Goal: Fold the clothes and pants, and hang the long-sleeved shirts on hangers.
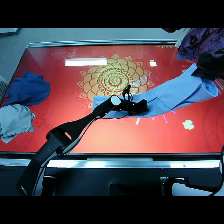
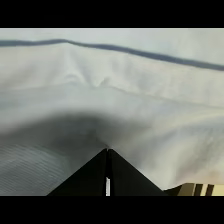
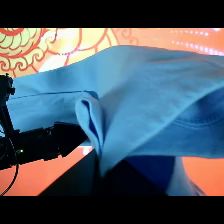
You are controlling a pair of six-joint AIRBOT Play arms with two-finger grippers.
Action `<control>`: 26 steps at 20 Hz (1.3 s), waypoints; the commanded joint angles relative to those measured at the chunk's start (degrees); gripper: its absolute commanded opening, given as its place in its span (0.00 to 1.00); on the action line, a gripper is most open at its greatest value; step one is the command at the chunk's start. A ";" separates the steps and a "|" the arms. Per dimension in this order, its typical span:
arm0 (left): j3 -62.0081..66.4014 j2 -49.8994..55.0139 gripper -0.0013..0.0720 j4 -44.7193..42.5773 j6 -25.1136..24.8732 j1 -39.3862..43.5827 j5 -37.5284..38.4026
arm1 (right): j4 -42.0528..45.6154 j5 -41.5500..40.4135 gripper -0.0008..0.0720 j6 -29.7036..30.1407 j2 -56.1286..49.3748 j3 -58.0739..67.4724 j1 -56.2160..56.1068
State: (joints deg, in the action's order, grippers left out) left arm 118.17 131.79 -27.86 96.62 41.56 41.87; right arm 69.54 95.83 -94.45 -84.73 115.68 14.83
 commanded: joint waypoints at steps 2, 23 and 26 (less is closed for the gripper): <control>0.15 -1.57 0.04 0.76 -2.47 -3.41 6.25 | 0.00 -0.26 0.05 -0.52 0.24 0.07 -0.04; 0.11 -32.33 0.04 -29.90 0.13 -44.98 43.28 | 1.60 -14.62 0.05 -17.27 -13.07 0.00 -35.47; 0.11 -33.14 0.04 -30.34 0.11 -48.02 45.40 | 0.98 -17.16 0.05 -19.15 -15.82 0.00 -38.25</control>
State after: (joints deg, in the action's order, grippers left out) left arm 118.30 99.98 -57.25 96.68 -3.22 84.68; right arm 70.96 81.65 -110.89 -98.13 115.68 -20.40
